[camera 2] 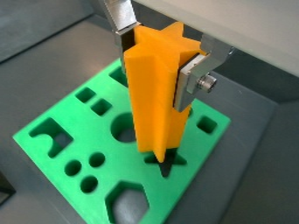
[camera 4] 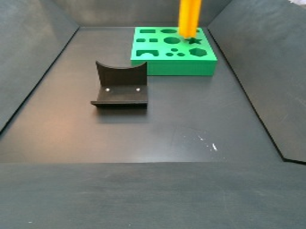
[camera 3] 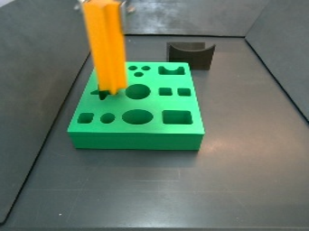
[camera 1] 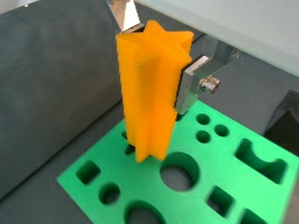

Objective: Insert the star object.

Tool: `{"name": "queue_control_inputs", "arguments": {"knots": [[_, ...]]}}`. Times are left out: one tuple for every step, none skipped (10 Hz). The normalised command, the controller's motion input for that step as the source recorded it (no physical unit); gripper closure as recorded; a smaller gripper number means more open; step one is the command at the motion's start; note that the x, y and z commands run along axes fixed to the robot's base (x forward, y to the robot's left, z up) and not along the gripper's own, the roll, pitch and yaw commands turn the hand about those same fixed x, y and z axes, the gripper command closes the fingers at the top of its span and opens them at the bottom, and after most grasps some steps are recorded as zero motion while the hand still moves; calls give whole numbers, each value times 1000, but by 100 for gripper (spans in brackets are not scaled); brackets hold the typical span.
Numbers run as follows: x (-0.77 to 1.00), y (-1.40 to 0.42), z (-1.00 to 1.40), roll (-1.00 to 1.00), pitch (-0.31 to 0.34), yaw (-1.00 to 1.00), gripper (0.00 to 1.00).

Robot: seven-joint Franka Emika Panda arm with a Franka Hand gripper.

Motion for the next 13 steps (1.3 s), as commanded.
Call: {"name": "queue_control_inputs", "arguments": {"knots": [[-257, 49, -154, 44, 0, -200, 100], [-234, 9, -157, 19, 0, -126, 100], [-140, 0, -263, 27, 0, -109, 100], [-74, 0, -274, 17, 0, -134, 100], [0, 0, -211, 37, 34, -189, 100], [17, 0, -191, 33, 76, -249, 100], [103, 0, -223, 10, 96, -354, 100], [169, 0, -180, 0, 76, -491, 100], [183, 0, -134, -34, 44, -477, 100], [243, 0, -154, -83, 0, -431, 100], [266, 0, -151, -76, 0, -351, 100], [157, 0, -177, -49, 0, -191, 100], [31, 0, -206, -49, 0, -91, 100]]}}
